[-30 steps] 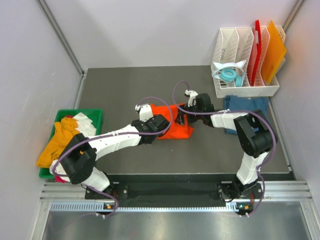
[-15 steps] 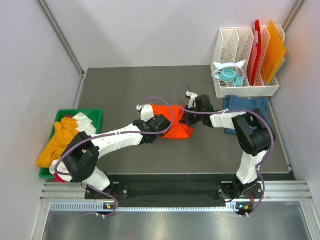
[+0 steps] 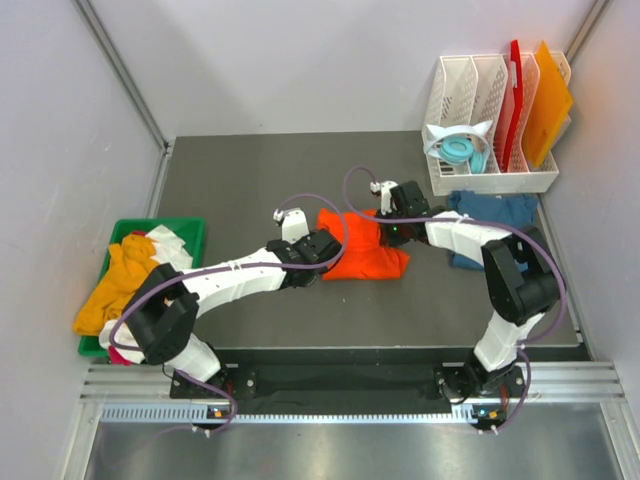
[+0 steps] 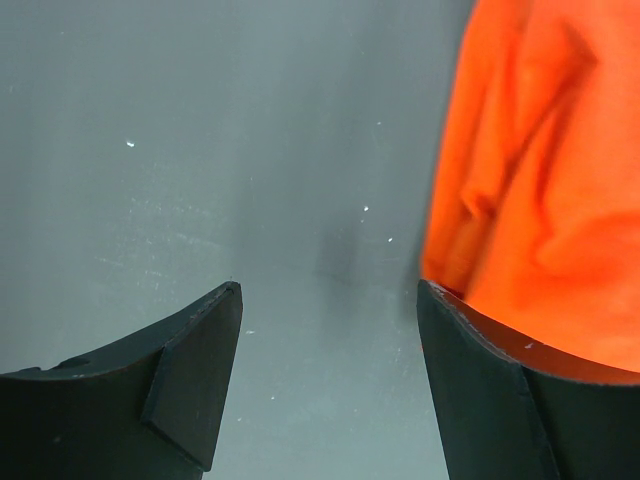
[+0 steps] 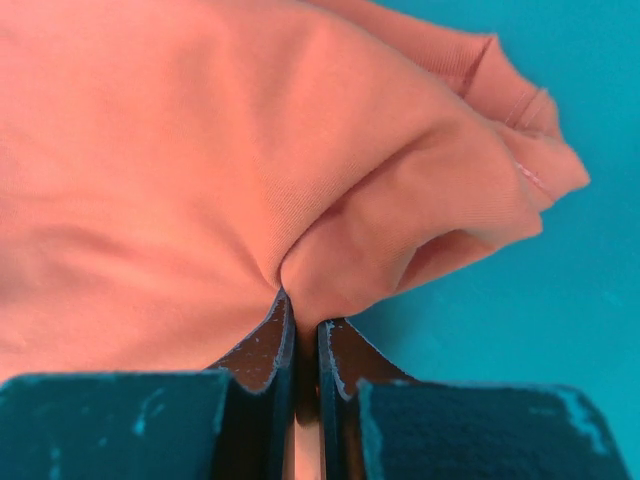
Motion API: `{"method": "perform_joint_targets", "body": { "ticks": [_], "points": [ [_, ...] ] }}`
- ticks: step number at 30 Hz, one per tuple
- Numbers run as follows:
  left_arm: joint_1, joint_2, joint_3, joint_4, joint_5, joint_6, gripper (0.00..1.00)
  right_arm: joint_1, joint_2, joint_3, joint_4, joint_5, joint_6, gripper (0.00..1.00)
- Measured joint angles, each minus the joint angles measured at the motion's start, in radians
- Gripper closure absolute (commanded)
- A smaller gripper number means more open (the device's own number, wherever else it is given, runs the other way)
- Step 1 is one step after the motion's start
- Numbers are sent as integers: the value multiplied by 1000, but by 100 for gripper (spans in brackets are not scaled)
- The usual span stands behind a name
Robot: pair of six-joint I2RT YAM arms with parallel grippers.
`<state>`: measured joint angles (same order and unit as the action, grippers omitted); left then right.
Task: Fold and stack the t-shirts
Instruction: Put the neatly folded tshirt into the corner of the board with the right arm
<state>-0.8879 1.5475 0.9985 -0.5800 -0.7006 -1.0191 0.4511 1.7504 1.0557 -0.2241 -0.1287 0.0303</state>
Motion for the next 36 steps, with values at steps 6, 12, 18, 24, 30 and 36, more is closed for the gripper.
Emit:
{"method": "perform_joint_targets", "body": {
  "ticks": [6, 12, 18, 24, 30, 36],
  "points": [
    [-4, -11, -17, 4, 0, 0, 25, -2, -89, 0, -76, 71, -51, 100],
    [-4, -31, -43, 4, 0, 0, 25, -3, -161, 0, -106, 113, -91, 100],
    [-5, -40, -55, 5, 0, 5, 25, -16, -187, 20, -157, 150, -123, 100],
    [-7, -68, -71, 8, 0, 11, 25, -66, -232, 61, -201, 172, -163, 100],
    [-8, -93, -102, 13, 0, 11, 26, -135, -301, 98, -242, 182, -212, 100],
    [-9, -99, -123, 14, 4, 11, 26, -244, -343, 104, -268, 181, -248, 100]
  ]
}}
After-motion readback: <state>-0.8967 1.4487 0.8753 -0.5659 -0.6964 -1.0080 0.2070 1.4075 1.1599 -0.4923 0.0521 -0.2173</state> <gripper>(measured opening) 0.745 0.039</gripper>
